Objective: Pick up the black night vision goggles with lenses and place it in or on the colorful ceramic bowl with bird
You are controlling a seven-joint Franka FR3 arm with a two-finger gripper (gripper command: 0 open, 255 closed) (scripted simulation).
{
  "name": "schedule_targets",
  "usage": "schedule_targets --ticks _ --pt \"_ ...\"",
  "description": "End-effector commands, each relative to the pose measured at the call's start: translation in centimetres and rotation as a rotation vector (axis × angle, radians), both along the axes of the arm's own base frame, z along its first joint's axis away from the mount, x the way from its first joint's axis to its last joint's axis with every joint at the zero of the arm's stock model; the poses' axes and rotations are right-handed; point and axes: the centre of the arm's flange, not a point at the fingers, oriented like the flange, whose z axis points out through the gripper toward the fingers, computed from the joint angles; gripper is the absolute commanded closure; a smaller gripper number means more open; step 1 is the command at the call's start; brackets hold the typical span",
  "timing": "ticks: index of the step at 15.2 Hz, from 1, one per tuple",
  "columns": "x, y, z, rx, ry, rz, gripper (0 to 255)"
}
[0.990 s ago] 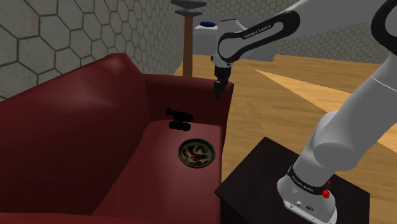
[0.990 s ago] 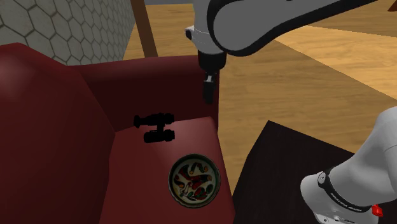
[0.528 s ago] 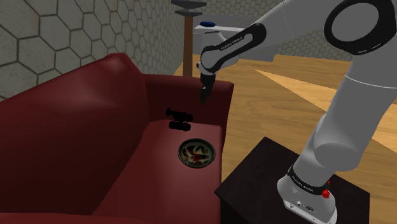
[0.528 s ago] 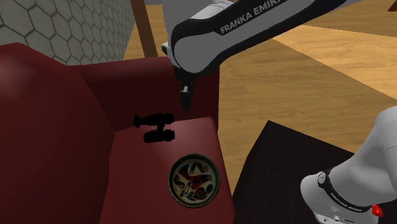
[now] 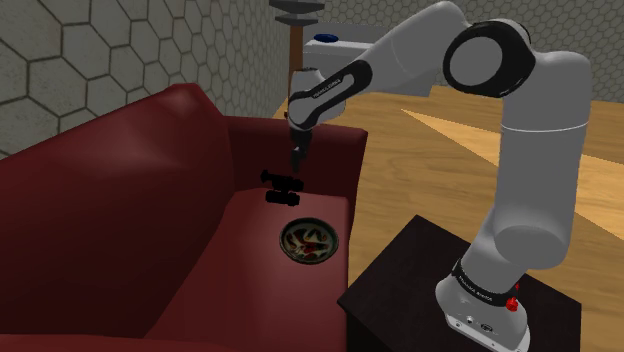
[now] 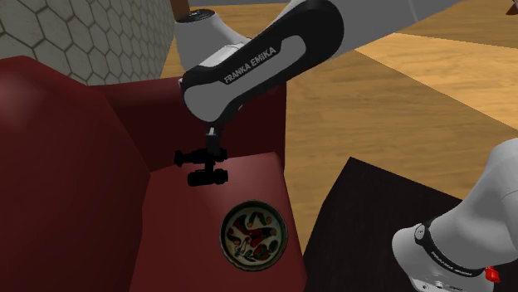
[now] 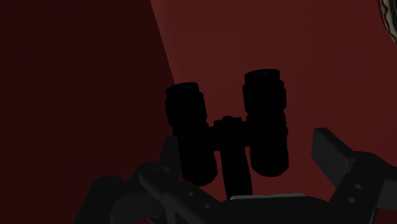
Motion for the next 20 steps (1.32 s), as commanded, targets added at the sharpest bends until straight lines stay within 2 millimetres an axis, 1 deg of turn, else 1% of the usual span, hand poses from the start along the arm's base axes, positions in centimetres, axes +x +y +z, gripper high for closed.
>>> schedule_targets --ticks 1,5,13,20 --pt "2.0 1.2 -1.3 0.004 -0.01 0.029 0" --pt "5.5 3.2 -3.8 0.012 -0.026 0.08 0" --pt "5.7 3.3 -7.7 0.012 -0.026 0.08 0" --pt "5.7 3.3 -7.7 0.012 -0.026 0.08 0"
